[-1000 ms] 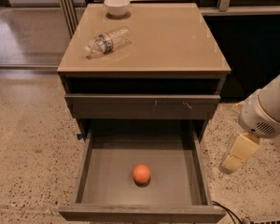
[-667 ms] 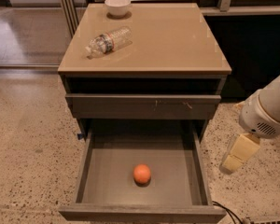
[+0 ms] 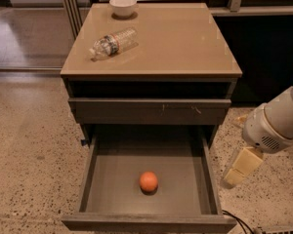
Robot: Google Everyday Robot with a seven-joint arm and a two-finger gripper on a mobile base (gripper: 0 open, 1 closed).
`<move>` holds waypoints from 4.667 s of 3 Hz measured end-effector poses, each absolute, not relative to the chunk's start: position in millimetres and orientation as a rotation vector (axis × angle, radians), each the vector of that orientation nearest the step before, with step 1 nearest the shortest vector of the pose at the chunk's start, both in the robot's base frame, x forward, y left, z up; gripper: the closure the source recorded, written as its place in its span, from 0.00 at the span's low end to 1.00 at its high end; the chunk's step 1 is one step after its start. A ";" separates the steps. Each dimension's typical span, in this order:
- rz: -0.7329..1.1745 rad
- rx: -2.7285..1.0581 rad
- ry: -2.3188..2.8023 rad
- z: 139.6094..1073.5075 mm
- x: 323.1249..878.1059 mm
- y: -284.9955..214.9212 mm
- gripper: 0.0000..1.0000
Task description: Pick orange from middle drawer and place on counter
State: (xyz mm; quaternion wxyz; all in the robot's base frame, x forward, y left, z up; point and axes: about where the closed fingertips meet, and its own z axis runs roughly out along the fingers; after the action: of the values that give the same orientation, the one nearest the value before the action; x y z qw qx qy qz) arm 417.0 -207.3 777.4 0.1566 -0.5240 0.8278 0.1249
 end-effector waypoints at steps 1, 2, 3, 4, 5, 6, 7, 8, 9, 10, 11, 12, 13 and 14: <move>0.488 -1.474 2.329 748.8 411.2 -174.0 0.00; 0.469 -1.437 2.328 723.6 412.6 -146.6 0.00; 0.318 -1.404 2.367 695.3 416.7 -126.9 0.00; 0.195 -1.328 2.409 669.8 428.9 -123.4 0.00; 0.194 -1.245 2.448 669.3 431.8 -123.5 0.00; 0.194 -1.245 2.448 669.3 431.8 -123.5 0.00; 0.193 -1.259 2.438 656.7 431.7 -115.5 0.00; 0.151 -1.266 2.429 634.1 438.2 -103.4 0.00; 0.115 -1.297 2.439 598.5 443.9 -86.2 0.00; 0.091 -1.343 2.477 563.8 444.3 -69.8 0.00; 0.157 -1.267 2.540 537.9 442.6 -57.4 0.00; 0.302 -1.108 2.594 517.6 439.8 -51.0 0.00; 0.485 -0.877 2.593 507.4 439.6 -49.8 0.00; 0.583 -0.698 2.574 505.0 440.6 -65.3 0.00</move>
Offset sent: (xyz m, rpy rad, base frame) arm 0.0065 0.0880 -0.0877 0.0911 -0.0521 -0.0924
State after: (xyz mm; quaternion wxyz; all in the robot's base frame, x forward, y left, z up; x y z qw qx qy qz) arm 440.6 -65.3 505.0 0.2042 -0.2502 0.9230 0.2092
